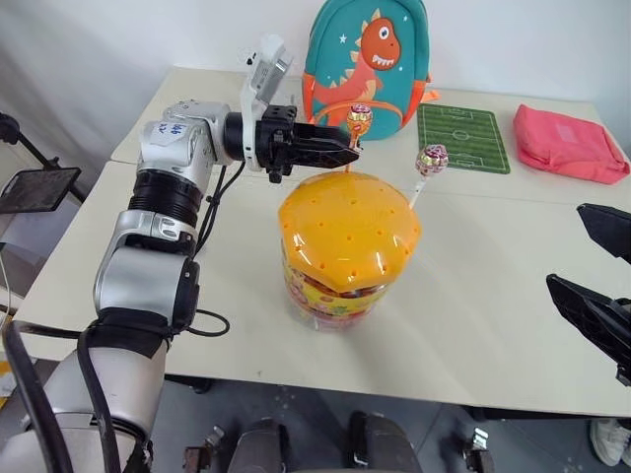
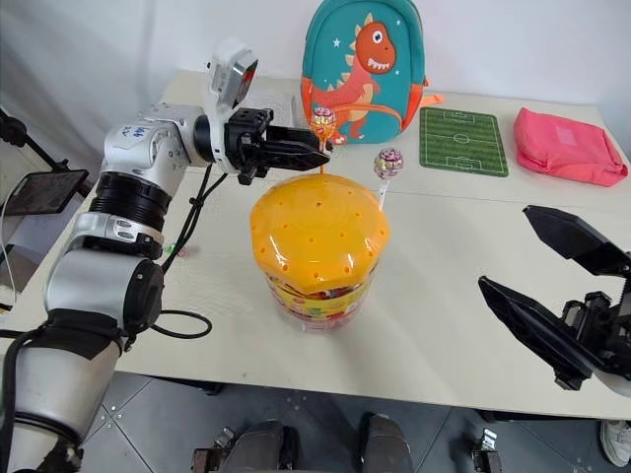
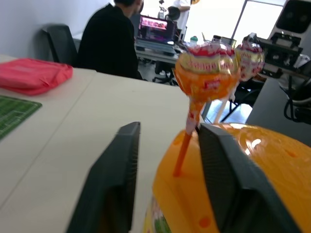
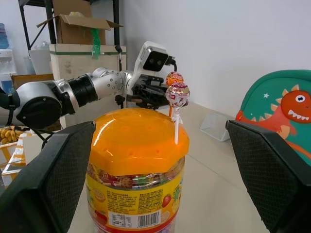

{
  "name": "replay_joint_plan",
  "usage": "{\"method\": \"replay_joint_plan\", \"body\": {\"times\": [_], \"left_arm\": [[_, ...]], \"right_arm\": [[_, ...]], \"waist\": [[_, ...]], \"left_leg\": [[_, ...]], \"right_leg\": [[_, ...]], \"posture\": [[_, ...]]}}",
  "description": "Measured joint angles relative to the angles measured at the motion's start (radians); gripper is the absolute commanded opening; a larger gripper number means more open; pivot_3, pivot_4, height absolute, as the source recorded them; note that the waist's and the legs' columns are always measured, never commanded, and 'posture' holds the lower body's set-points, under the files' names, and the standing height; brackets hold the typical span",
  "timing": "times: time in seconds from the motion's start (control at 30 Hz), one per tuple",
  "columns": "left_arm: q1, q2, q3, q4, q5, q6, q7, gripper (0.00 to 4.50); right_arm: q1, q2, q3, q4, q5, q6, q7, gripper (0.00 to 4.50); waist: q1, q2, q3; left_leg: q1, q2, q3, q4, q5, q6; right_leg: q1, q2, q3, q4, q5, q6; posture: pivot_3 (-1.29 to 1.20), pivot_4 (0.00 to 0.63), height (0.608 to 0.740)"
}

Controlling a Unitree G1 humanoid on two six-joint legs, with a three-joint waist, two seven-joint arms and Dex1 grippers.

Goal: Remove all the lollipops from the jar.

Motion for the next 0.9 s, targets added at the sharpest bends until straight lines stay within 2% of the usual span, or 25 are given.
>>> {"method": "replay_joint_plan", "body": {"times": [0.07,0.13,0.27,0.43,0.53,0.63,0.77,0.9], "left_arm": [[-0.007,-0.011,0.004,0.002,0.000,-0.001,0.000,0.27],[-0.014,-0.018,0.010,0.010,0.000,0.002,0.000,0.04],[-0.035,-0.027,0.075,0.037,-0.028,0.014,0.006,0.04],[-0.093,0.004,0.261,0.079,-0.148,0.102,0.093,0.04],[-0.102,0.086,0.318,0.075,-0.161,0.125,0.195,0.04],[-0.030,0.193,0.308,0.019,-0.107,0.136,0.286,0.04],[0.169,0.358,0.281,-0.155,-0.060,0.240,0.369,0.04],[0.444,0.554,0.260,-0.387,-0.025,0.306,0.376,0.04]], "right_arm": [[-0.003,-0.001,0.000,0.000,0.000,-0.006,-0.001,4.50],[-0.010,-0.006,0.002,0.002,0.000,-0.009,-0.002,4.50],[-0.025,-0.007,0.005,0.004,0.000,-0.009,-0.006,4.50],[-0.061,-0.009,0.050,0.012,0.000,-0.009,-0.008,4.50],[-0.098,-0.016,0.098,0.028,-0.002,-0.009,-0.005,4.50],[-0.151,-0.031,0.160,0.046,-0.004,-0.008,0.005,4.50],[-0.230,-0.055,0.241,0.080,-0.024,-0.004,0.040,4.50],[-0.299,-0.074,0.313,0.127,-0.060,0.005,0.085,4.50]], "waist": [[0.000,0.000,0.000],[0.000,0.000,0.000],[-0.001,0.000,0.000],[-0.006,0.000,0.000],[-0.012,0.000,0.000],[-0.016,0.001,0.000],[-0.024,0.000,0.000],[-0.027,0.000,0.000]], "left_leg": [[0.000,0.000,0.000,0.000,0.000,0.000],[0.000,0.000,0.000,0.000,0.000,0.000],[0.000,0.000,0.000,0.000,0.000,0.000],[0.000,0.001,-0.001,0.000,0.000,0.000],[0.002,0.001,0.000,-0.001,0.000,0.000],[0.002,0.001,-0.001,-0.001,0.000,0.000],[0.001,0.001,-0.001,0.000,0.000,0.000],[0.001,0.001,-0.001,0.000,0.000,-0.001]], "right_leg": [[0.000,0.000,0.000,0.000,0.000,0.000],[0.000,0.000,0.000,0.000,0.000,0.000],[0.000,0.000,0.000,0.000,0.000,0.000],[0.000,0.000,0.000,0.001,0.000,0.000],[0.000,0.000,0.001,0.002,0.000,0.000],[0.000,0.000,0.001,0.003,0.000,0.000],[-0.001,0.000,0.001,0.004,0.000,0.000],[-0.002,0.000,0.001,0.004,0.000,0.000]], "posture": [[0.00,0.150,0.740],[0.00,0.150,0.740],[0.00,0.150,0.740],[0.00,0.150,0.740],[0.00,0.150,0.740],[0.00,0.150,0.740],[0.00,0.150,0.740],[0.00,0.150,0.740]]}}
